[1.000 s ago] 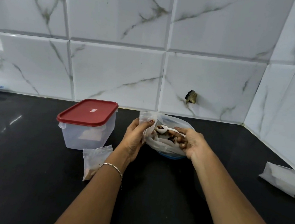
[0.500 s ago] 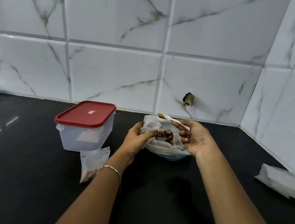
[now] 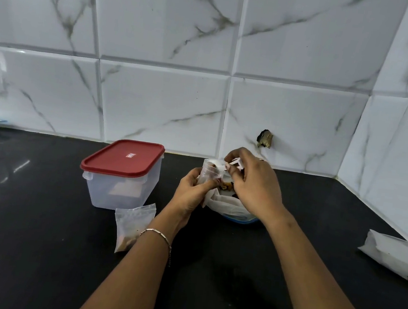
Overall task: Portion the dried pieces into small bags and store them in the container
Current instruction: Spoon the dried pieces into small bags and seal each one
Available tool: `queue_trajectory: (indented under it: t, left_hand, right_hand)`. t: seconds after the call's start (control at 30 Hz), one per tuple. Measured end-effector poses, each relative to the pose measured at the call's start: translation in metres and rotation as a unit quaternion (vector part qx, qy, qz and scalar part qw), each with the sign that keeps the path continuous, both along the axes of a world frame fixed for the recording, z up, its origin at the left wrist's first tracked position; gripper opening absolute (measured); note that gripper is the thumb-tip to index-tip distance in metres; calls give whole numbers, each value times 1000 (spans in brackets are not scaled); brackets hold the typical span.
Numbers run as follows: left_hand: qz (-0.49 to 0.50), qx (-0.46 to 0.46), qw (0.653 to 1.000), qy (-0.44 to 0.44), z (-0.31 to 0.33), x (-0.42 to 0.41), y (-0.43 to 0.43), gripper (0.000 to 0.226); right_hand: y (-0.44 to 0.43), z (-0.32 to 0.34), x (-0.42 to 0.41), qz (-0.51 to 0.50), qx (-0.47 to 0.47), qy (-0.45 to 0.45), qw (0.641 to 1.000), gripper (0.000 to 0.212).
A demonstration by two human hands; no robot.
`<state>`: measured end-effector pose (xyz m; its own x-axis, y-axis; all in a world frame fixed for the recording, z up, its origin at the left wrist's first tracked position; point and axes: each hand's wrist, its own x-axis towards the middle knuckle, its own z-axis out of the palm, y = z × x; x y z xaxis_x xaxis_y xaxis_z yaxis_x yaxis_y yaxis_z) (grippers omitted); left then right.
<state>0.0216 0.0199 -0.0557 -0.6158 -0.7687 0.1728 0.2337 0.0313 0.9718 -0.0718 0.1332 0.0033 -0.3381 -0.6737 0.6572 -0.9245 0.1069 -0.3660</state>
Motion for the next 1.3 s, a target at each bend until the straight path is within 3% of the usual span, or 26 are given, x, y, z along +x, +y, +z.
queue_trajectory:
  t: [0.1,0.23,0.4,0.6,0.77,0.97,1.3]
  left_hand:
    - [-1,18,1000,12,1,1,0,36]
    - [-3,30,999,22,4,2,1,35]
    - [2,30,999,17,5,3,2,35]
    - [4,40,999,27,9,5,4,40]
    - [14,37,998,41,11,7,6,29]
    - [47,23,997,52,13,5,6,30]
    - [44,-24,998,32,19,13,30,28]
  right_hand:
    - [2,1,1,-17,24,124,992,16]
    - [5,3,-2,-1,6,142,990,14]
    - [1,4,-7,58,-64,-47,995,4]
    - [0,8,-8,117,-135,-242,954,4]
    - [7,13,-26,13,-183,-382,905,10]
    - [32,17,-52,-39,-144,-437,887,10]
    - [77,-24,-75,-91,37,-435,895,12]
